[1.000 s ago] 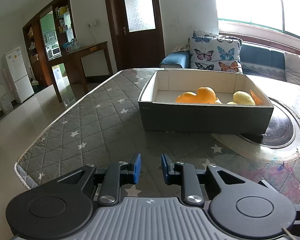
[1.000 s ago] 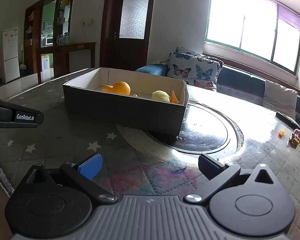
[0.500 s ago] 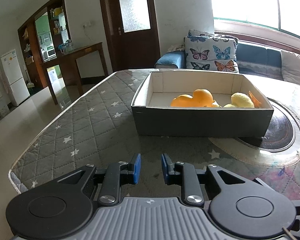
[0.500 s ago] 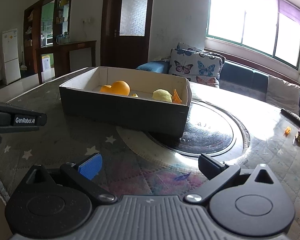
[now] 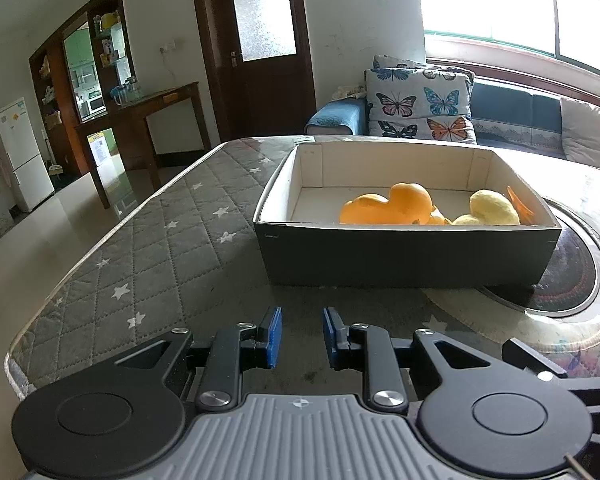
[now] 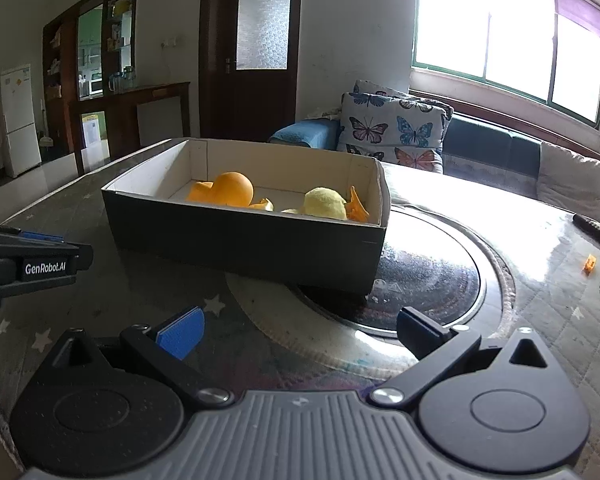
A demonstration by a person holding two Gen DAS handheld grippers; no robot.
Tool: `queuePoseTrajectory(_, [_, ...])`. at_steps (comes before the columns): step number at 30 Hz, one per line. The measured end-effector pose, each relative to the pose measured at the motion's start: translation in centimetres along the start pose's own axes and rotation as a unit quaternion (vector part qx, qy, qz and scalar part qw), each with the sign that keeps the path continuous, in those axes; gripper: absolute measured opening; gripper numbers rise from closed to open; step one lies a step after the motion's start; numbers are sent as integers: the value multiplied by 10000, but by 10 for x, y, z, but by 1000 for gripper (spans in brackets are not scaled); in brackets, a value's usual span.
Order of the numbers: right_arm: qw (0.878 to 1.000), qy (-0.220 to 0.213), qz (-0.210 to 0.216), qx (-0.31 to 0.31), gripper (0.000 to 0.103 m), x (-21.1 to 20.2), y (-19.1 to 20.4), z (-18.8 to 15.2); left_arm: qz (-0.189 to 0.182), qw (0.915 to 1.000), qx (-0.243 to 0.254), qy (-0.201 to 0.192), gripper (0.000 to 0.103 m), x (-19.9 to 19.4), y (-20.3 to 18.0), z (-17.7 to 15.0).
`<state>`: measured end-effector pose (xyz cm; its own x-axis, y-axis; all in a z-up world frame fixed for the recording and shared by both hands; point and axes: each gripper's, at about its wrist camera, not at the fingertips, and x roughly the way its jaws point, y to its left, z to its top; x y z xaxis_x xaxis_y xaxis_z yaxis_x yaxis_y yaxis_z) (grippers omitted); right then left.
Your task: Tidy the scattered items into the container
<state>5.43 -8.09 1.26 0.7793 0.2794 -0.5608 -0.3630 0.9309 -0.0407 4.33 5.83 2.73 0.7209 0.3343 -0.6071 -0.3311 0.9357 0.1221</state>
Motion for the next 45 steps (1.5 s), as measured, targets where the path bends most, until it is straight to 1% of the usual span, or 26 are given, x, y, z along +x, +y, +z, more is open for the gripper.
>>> queuePoseTrajectory(9, [10000,18,38,59,103,13,0,7,13,10000,28,47,25,14,-2,5])
queuePoseTrajectory(18, [9999,44,36,160,103,23,-4,12,11,9999,116,-48,25,19,-7,12])
queuePoseTrajectory(28, [9997,80,67,221,103,30,-6,14,62,9999,150,-56,25,26,-10,15])
queuePoseTrajectory(45, [9994,106,80,315,103,37,-9,16,-79,9999,116,-41,25,31,-11,23])
